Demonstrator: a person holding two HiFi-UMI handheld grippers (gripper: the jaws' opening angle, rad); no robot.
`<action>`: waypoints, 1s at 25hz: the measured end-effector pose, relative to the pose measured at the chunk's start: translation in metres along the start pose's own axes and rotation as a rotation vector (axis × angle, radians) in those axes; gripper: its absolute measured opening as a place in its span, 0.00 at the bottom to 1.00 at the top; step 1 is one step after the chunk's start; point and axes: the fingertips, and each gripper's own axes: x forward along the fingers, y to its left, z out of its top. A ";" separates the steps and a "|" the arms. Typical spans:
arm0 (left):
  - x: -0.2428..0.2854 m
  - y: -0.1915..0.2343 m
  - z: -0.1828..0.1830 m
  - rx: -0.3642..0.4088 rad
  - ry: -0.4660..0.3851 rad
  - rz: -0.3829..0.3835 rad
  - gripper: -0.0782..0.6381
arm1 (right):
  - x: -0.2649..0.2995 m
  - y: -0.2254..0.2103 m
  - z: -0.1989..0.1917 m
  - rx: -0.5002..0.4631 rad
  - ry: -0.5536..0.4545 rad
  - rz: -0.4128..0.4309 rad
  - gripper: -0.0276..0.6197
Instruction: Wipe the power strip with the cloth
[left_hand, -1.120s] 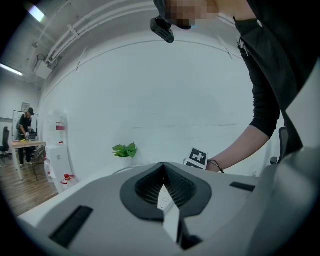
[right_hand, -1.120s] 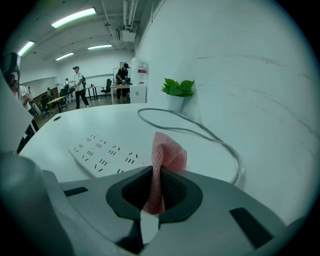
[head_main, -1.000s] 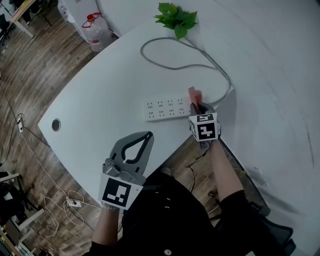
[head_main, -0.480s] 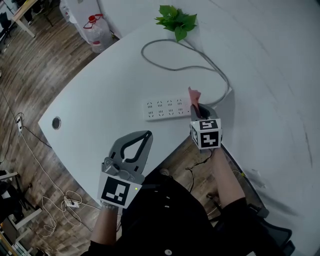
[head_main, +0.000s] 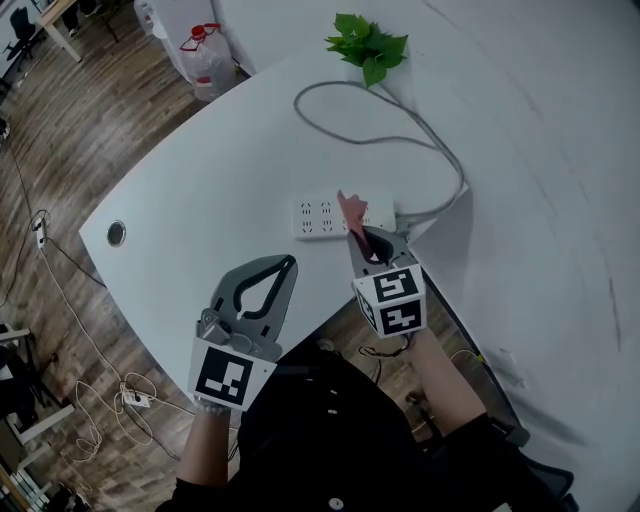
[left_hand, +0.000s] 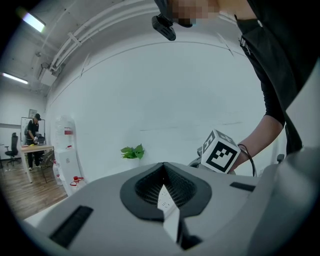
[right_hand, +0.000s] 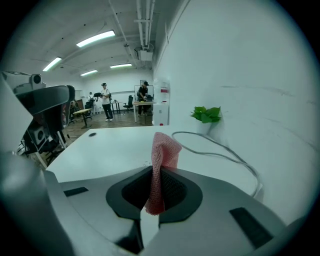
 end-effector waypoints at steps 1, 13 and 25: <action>-0.001 0.001 0.000 0.002 0.000 0.003 0.13 | 0.002 0.011 0.003 -0.008 -0.002 0.024 0.13; -0.010 0.009 -0.005 0.002 0.020 0.035 0.13 | 0.045 0.099 0.007 -0.058 0.019 0.194 0.13; -0.013 0.014 -0.007 -0.002 0.014 0.034 0.13 | 0.081 0.103 -0.019 -0.039 0.117 0.176 0.13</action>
